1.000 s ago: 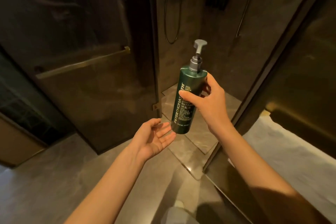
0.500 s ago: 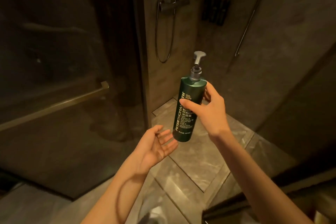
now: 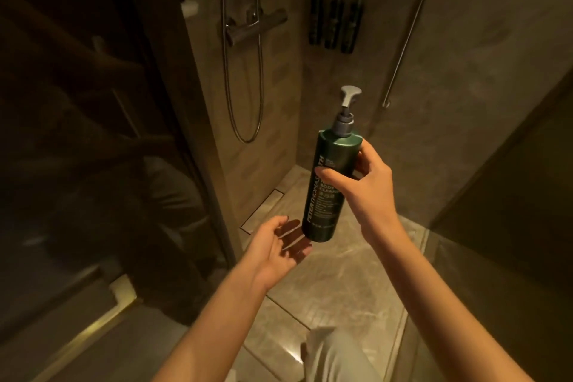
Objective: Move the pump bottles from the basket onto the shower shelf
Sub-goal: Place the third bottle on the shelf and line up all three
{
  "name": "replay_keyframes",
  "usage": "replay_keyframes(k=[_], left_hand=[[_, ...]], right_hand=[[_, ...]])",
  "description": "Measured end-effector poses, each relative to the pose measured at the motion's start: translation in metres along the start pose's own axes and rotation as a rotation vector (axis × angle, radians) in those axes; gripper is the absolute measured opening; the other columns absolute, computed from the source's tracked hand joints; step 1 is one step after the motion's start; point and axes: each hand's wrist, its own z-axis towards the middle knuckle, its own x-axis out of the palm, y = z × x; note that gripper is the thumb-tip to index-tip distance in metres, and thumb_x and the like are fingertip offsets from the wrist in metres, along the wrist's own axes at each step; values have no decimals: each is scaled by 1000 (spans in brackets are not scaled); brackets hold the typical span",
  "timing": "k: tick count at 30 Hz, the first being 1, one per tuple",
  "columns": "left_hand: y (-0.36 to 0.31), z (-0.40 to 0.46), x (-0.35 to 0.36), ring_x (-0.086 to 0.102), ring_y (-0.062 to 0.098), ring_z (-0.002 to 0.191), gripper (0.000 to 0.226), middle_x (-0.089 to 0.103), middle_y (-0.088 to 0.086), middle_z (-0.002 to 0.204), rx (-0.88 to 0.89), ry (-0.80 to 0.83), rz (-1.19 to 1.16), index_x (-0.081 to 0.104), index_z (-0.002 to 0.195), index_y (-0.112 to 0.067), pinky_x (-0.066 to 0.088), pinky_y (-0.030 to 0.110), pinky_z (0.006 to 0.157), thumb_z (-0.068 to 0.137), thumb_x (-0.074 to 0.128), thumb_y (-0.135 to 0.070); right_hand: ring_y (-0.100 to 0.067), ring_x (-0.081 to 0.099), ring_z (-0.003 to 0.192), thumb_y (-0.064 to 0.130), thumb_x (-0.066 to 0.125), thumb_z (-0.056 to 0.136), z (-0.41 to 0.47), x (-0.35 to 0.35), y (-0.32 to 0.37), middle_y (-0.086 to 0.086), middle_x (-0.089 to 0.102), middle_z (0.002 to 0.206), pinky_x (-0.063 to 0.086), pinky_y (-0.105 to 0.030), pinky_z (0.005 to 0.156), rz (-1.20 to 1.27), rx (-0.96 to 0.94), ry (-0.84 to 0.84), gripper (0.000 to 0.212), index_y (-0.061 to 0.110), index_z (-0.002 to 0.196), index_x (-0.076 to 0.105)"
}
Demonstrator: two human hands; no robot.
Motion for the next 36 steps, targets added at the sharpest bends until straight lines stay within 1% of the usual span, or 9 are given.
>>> replay_keyframes(k=[4,9,13,15,20,23,26,30,36], left_hand=[[-29,44,12,61,30,104,28,62,17,119,-24,21,7,56,113,-4,48,41,91,91,53,-22],[-84,105,49,60,30,99,16,61,18,113,28,-8,-10,58,94,-6,45,40,95,90,52,-20],[-142,150,97,59,30,100,14,62,17,110,112,-28,-64,56,87,-8,44,39,94,90,50,-20],[-170,167,122,59,30,102,15,62,17,109,157,-39,-106,56,85,-9,43,39,97,91,50,-20],[-238,189,163,52,32,121,11,57,18,124,316,-51,-205,56,88,-10,42,42,103,90,52,-20],[-272,186,167,55,33,116,16,58,20,126,446,-47,-285,58,99,-8,47,41,92,89,53,-19],[-301,173,165,54,35,116,30,57,23,125,566,-59,-396,55,118,-5,44,43,98,90,50,-16],[-336,155,161,56,35,108,28,58,23,117,726,-104,-478,55,114,-5,43,43,98,90,47,-14],[-363,122,146,59,36,108,32,62,25,116,948,-201,-519,59,114,-6,43,45,100,83,53,-14]], right_hand=[[-1,64,93,13,80,69,55,7,-27,7,68,104,48,-10,71,-13,18,-6,54,21,118,58],[1,62,95,17,80,70,147,18,-51,8,67,107,48,-10,72,4,-11,54,54,22,119,58],[-6,60,105,26,80,69,245,24,-57,9,65,113,52,-32,88,8,-44,146,58,26,122,55],[-6,59,107,29,80,69,293,28,-51,9,64,114,51,-36,92,2,-82,201,59,27,122,55],[-4,58,107,29,80,70,393,57,-28,9,64,113,51,-33,91,41,-184,330,58,24,123,55],[-1,60,103,27,80,70,428,86,-9,10,65,110,50,-20,83,82,-237,419,57,21,121,56],[0,60,101,24,80,70,453,116,12,10,65,110,50,-11,76,156,-272,540,56,21,121,56],[12,60,90,20,79,71,473,162,38,18,64,98,46,-4,70,251,-342,667,44,34,106,56],[5,61,96,20,79,71,476,224,73,12,66,108,49,-7,75,375,-422,831,57,23,122,55]])
